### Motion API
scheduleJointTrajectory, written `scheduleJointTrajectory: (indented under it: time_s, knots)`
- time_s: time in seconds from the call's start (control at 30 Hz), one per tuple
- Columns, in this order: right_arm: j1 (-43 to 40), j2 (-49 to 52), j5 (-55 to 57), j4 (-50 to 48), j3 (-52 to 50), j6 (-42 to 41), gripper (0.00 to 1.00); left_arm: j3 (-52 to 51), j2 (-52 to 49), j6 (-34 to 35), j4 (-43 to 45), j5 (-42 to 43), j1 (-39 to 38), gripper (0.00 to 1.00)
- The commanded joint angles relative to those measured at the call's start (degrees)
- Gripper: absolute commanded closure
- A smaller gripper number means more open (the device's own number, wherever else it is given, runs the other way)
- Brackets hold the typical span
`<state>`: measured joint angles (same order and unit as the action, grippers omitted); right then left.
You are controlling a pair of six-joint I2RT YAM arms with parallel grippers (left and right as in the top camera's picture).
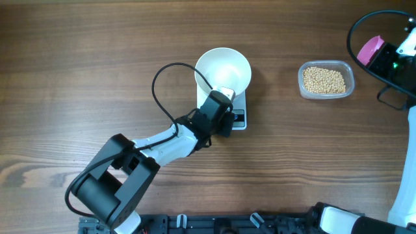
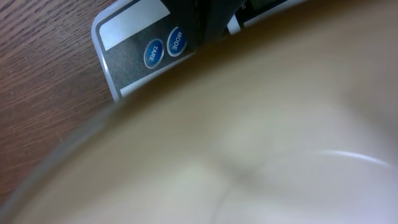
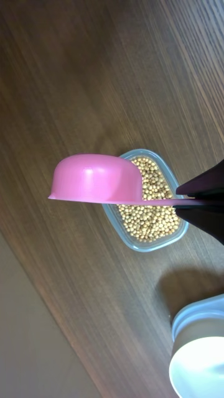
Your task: Scoop item into bowl and weigh 150g on scale
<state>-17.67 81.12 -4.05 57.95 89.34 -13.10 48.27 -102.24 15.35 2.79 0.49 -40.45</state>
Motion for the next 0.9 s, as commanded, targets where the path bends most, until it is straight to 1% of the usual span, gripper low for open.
scheduleJointTrajectory:
  time_s: [0.0, 0.7, 0.77, 0.87]
  knots:
    - [0.07, 0.31, -0.59, -0.28, -0.22, 1.05, 0.96, -0.5, -2.29, 0.5, -1.55, 0.5, -0.22, 0.96]
    - [0.07, 0.31, -0.61, -0.17, -0.22, 0.94, 0.96, -0.5, -3.23, 0.5, -3.89, -0.11, -0.15, 0.96]
    - [0.07, 0.31, -0.61, -0.17, -0.22, 0.94, 0.96, -0.48, -2.12, 0.5, -4.07, 0.09, -0.17, 0.96]
    - [0.07, 0.31, -0.61, -0.15, -0.22, 0.96, 0.96, -0.11, 3.61, 0.55, -3.8, 0.09, -0.17, 0.96]
